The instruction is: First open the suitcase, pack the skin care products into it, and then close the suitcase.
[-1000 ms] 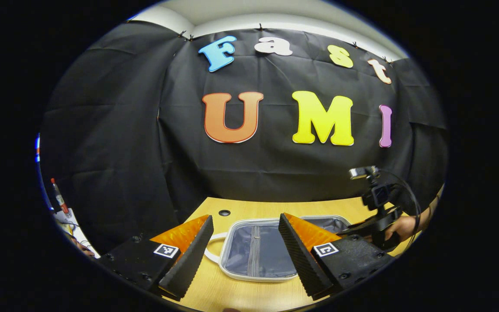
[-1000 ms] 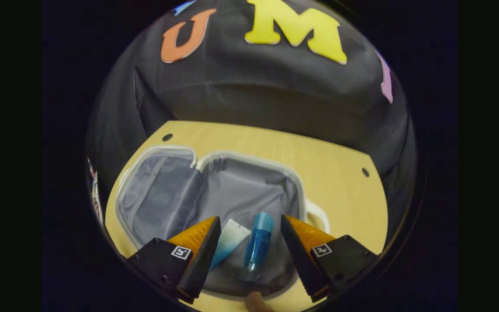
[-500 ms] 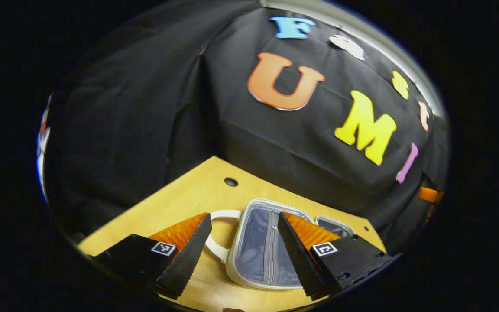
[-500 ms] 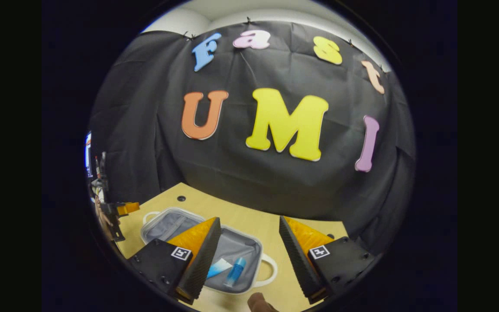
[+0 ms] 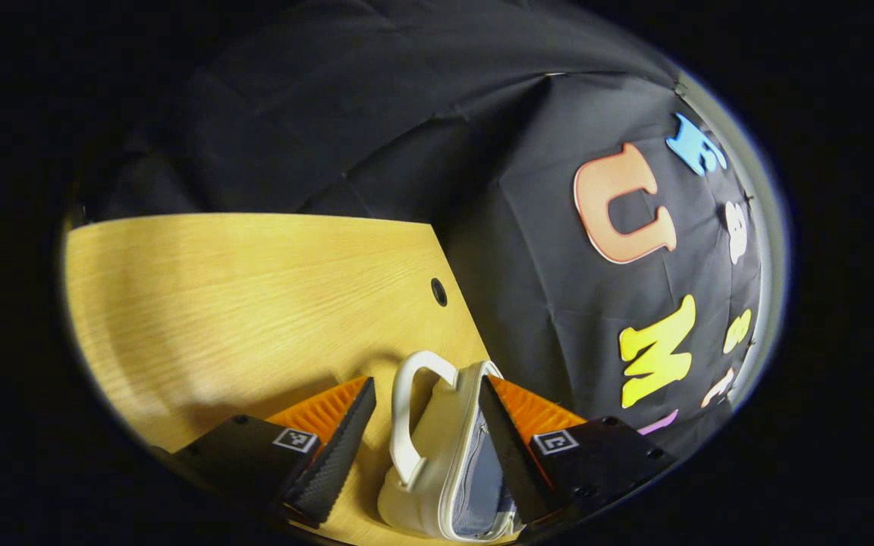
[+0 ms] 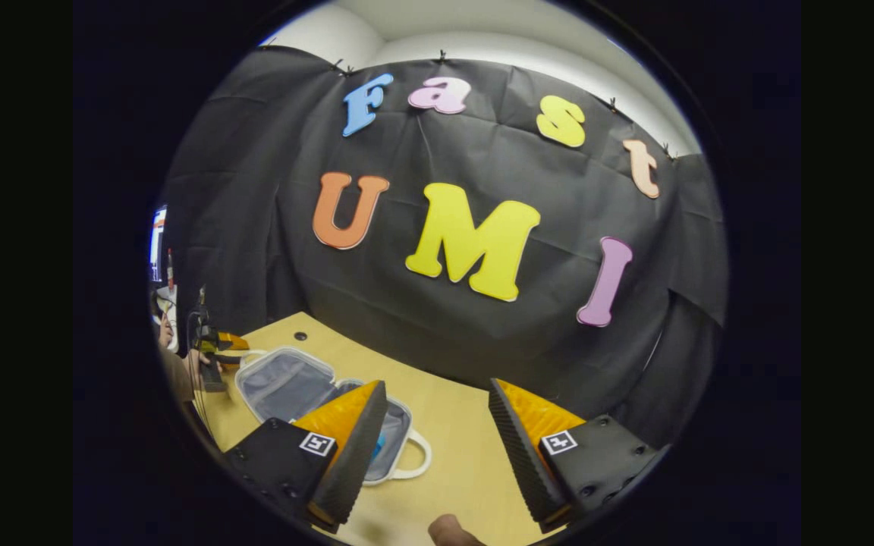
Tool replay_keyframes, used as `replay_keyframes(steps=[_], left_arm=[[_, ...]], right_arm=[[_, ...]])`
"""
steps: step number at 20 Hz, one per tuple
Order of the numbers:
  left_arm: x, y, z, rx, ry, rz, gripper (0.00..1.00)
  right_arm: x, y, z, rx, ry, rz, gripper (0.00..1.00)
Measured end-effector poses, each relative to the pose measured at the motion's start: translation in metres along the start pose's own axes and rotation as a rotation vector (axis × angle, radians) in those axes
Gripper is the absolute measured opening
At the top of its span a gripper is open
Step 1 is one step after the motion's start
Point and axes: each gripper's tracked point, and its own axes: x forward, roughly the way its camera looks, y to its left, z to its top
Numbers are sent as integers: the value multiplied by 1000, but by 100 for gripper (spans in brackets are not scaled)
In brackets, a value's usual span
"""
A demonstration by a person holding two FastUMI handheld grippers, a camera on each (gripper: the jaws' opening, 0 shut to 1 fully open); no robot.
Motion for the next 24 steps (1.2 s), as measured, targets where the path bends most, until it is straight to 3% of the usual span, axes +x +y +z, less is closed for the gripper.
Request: replay_keyframes(steps=[1, 3, 4, 5, 6, 7, 8, 9, 14, 18, 24], left_arm=[[5, 6, -5, -7, 21, 15, 75], [6, 0, -9, -30, 64, -33, 66], [7, -4, -12, -37, 76, -59, 63], [10, -4, -12, -42, 84, -64, 69], [12, 0, -12, -38, 87, -44, 63], [14, 12, -12, -17, 90, 6, 24], [15, 17, -14, -9, 95, 41, 30], [14, 14, -11, -14, 95, 45, 15], [1, -18, -6, 103, 108, 59, 8], [-8, -74, 5, 205, 69, 32, 6], [-30, -141, -8, 528, 6, 54, 6]], right_arm=[[0, -4, -2, 1, 10, -12, 80], [-1, -12, -2, 22, 20, -32, 80], [-2, -14, -2, 35, 20, -37, 80], [-3, -19, -3, 44, 22, -46, 80], [-4, -22, -3, 48, 31, -52, 80], [-5, -27, -4, 47, 39, -66, 80], [-6, -31, -1, 56, 33, -70, 80], [-8, -32, 3, 69, 21, -64, 80], [-16, -57, 8, 133, -7, -76, 80], [-24, -86, 22, 141, -71, -87, 80], [-31, -117, 30, 188, -119, -41, 80]])
